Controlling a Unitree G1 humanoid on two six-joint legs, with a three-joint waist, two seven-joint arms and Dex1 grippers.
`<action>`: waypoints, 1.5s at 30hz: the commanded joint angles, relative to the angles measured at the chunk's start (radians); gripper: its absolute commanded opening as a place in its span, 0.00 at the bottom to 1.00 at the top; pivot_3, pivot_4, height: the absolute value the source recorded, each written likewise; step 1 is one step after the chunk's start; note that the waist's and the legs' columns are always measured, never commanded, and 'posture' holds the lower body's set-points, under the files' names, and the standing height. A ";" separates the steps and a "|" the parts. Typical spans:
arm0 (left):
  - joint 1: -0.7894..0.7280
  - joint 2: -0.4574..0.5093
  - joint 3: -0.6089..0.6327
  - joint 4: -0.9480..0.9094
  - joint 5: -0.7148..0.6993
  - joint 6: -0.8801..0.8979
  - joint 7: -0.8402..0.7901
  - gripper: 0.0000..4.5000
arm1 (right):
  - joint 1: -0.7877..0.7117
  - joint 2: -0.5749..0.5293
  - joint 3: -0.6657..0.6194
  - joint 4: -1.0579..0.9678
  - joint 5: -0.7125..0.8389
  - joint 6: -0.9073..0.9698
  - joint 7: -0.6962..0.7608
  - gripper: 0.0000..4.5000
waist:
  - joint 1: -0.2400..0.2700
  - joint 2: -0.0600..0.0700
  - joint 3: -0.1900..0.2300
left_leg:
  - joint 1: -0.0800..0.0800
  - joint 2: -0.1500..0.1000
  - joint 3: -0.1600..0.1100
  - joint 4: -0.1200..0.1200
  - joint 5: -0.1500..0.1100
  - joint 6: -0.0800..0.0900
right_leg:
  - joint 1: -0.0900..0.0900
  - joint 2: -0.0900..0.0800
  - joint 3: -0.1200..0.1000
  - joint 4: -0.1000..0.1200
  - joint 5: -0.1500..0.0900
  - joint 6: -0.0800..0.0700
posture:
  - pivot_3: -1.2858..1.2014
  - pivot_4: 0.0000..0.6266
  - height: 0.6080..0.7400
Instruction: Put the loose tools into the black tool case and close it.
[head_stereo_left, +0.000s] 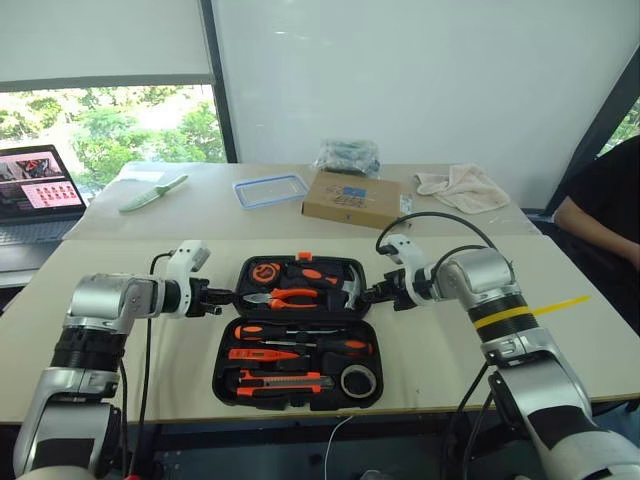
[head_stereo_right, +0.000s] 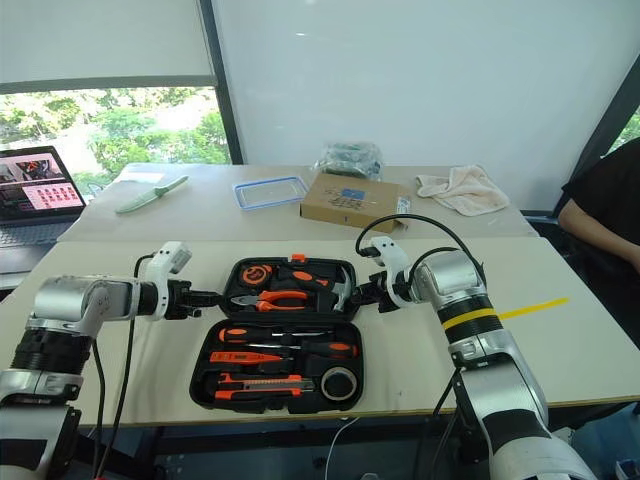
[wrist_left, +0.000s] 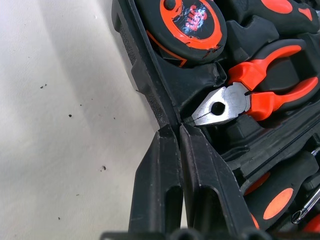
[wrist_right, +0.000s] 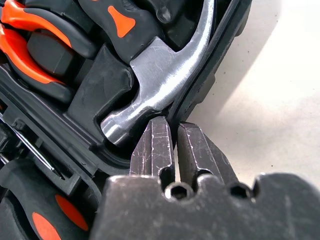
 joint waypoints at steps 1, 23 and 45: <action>0.048 -0.002 0.053 0.010 0.021 -0.068 0.042 0.00 | 0.033 -0.010 -0.060 -0.036 0.014 -0.115 0.007 0.00 | 0.000 0.000 0.000 | 0.000 0.000 0.000 0.000 0.000 0.000 | 0.000 0.000 0.000 0.000 0.000 0.000 | 0.52 0.24 1.00; 0.659 -0.011 0.147 0.023 0.333 -1.749 -0.158 0.00 | 0.611 -0.304 0.006 -0.066 -0.489 -2.001 -0.063 0.00 | 0.014 0.002 -0.001 | 0.003 0.001 0.006 -0.011 -0.001 0.001 | 0.003 -0.002 -0.002 -0.018 0.001 0.000 | 0.52 0.24 1.00; 0.430 0.044 0.132 0.092 0.104 -1.286 -0.232 0.27 | 0.979 -0.538 -0.017 -0.594 0.073 -1.468 0.290 0.00 | 0.023 0.001 -0.001 | 0.026 0.005 0.009 -0.017 -0.006 0.009 | 0.021 -0.001 0.000 -0.016 -0.003 -0.002 | 0.52 0.24 1.00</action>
